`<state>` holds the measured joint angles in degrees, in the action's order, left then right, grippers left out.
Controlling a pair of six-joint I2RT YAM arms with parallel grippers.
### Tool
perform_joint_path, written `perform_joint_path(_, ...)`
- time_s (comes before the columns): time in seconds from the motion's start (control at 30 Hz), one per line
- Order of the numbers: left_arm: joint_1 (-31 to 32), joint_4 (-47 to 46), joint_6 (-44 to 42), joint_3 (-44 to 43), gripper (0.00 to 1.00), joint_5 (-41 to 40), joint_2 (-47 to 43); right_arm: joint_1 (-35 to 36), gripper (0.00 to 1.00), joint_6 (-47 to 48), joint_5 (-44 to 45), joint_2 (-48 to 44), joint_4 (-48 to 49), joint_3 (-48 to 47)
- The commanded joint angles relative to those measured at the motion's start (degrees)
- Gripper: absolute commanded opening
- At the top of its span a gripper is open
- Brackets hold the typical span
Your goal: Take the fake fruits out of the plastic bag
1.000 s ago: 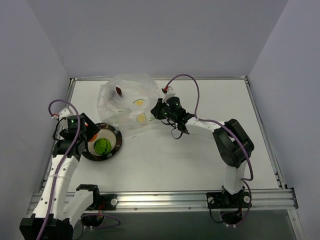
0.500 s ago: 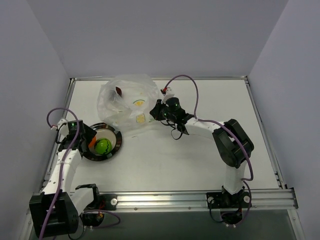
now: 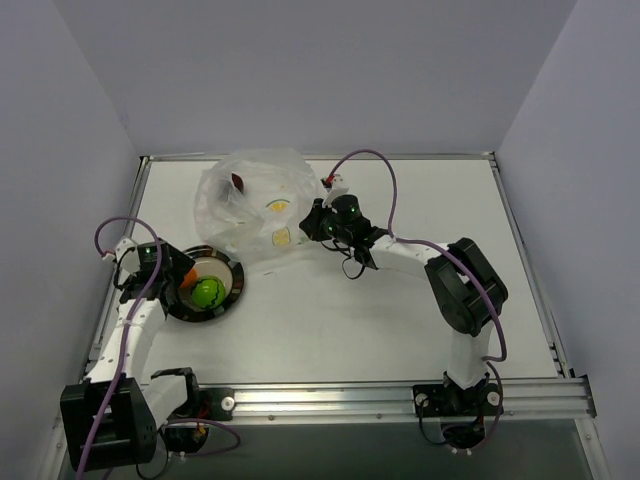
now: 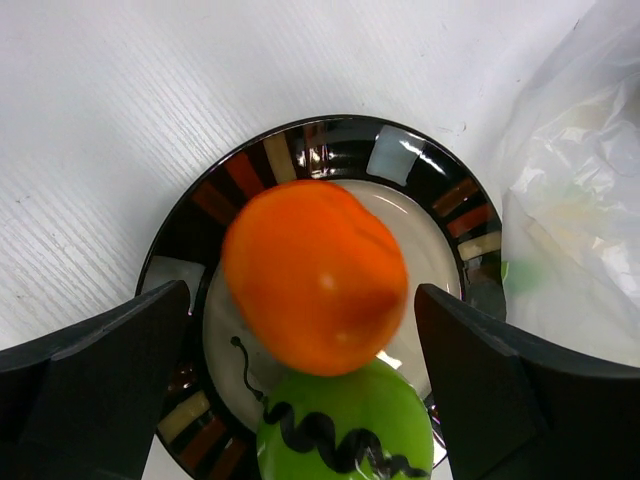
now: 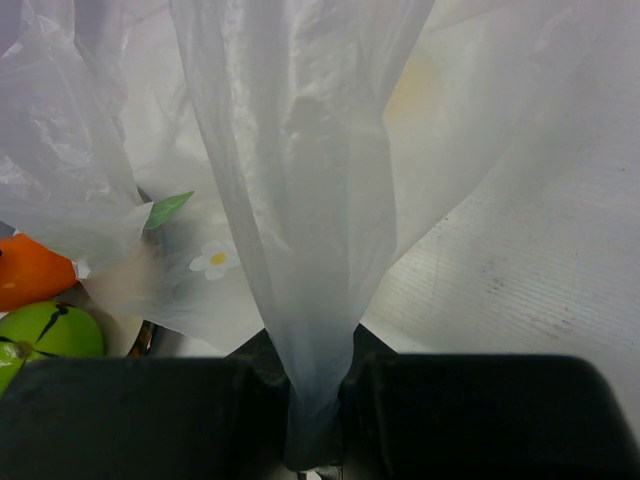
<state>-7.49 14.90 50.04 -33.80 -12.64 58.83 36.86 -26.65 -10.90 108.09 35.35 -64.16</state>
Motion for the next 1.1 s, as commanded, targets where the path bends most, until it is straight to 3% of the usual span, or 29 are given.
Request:
perform_joint_path(0.0,-0.34,-1.98,-0.47,-1.53,0.94,-1.51,-0.29,0.67,0.0,0.73,-0.44,-0.96,1.65,0.09)
perform_joint_path(0.27,0.01,-0.4,-2.58,-5.57,0.95,1.83,-7.83,0.67,0.0,0.81,-0.44,-1.22,1.65,0.0)
perform_joint_path(0.37,3.43,1.27,-5.21,-9.08,1.0,2.36,-12.23,0.67,0.0,0.73,-0.44,-1.31,1.74,0.0)
perform_joint_path(0.43,10.86,2.24,-7.14,-11.89,1.0,1.31,-13.73,0.93,0.0,0.64,-0.36,-1.13,2.09,0.0)
perform_joint_path(0.53,20.64,2.86,-8.73,-14.44,0.9,-2.03,-13.83,1.37,0.0,0.46,0.0,-1.13,2.88,0.44)
perform_joint_path(0.57,27.63,1.99,-8.91,-14.89,0.88,-2.99,-12.17,1.46,0.0,0.46,0.08,-1.3,2.88,0.53)
perform_joint_path(0.67,39.16,0.41,-10.49,-17.96,0.85,-7.47,-5.52,1.72,0.0,0.64,0.52,-1.57,3.49,1.05)
perform_joint_path(0.8,44.91,-2.85,-13.29,-23.4,0.78,-6.96,5.05,1.72,0.0,0.64,1.14,-2.01,4.46,1.76)
perform_joint_path(0.87,44.93,-4.17,-13.92,-27.25,0.76,-6.43,11.18,1.72,0.0,0.55,1.32,-2.1,4.81,2.29)
perform_joint_path(0.97,44.93,-6.36,-13.48,-30.96,0.63,-6.87,18.05,1.72,0.0,0.38,1.58,-2.01,5.25,2.55)
perform_joint_path(1.0,45.01,-7.59,-12.7,-32.02,0.47,-7.04,19.38,1.72,0.0,0.2,1.67,-2.01,5.51,2.72)
perform_joint_path(1.07,44.67,-10.4,-11.38,-32.9,0.34,-7.92,23.24,1.72,0.0,0.02,1.67,-1.92,5.78,2.99)
